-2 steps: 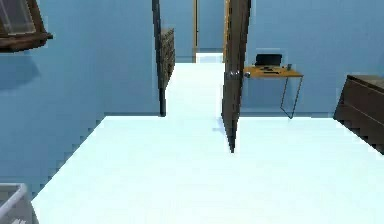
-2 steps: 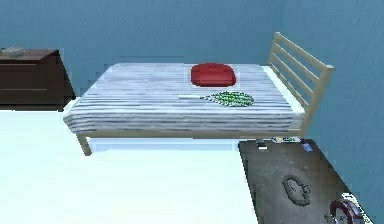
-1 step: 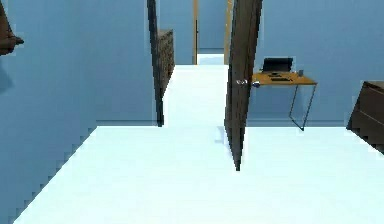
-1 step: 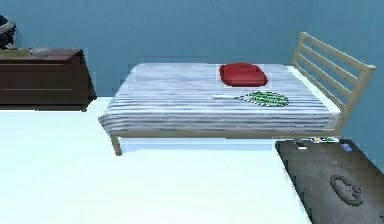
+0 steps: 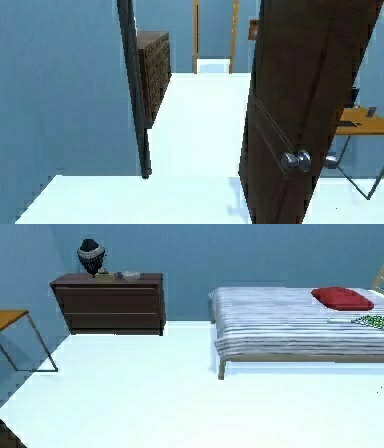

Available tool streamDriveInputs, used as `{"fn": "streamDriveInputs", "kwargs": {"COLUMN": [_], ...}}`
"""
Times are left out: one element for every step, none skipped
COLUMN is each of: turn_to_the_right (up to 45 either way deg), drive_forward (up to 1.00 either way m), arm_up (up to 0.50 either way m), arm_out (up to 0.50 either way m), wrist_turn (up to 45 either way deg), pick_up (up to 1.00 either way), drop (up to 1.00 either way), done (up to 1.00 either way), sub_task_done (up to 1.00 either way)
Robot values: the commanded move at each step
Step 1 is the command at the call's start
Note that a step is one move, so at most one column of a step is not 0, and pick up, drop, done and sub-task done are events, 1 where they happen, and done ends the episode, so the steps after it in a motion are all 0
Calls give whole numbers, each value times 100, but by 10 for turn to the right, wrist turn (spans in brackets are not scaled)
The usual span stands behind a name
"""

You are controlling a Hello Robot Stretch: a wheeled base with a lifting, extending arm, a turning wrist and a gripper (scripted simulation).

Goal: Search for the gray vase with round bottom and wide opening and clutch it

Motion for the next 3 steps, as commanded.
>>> {"fn": "streamDriveInputs", "kwargs": {"turn_to_the_right": [60, 0, -30], "drive_forward": [0, 45, 0], "arm_up": [0, 0, 0], "arm_out": [0, 0, 0], "wrist_turn": [0, 0, 0], "pick_up": [0, 0, 0], "drop": [0, 0, 0], "done": [0, 0, 0], "sub_task_done": [0, 0, 0]}}
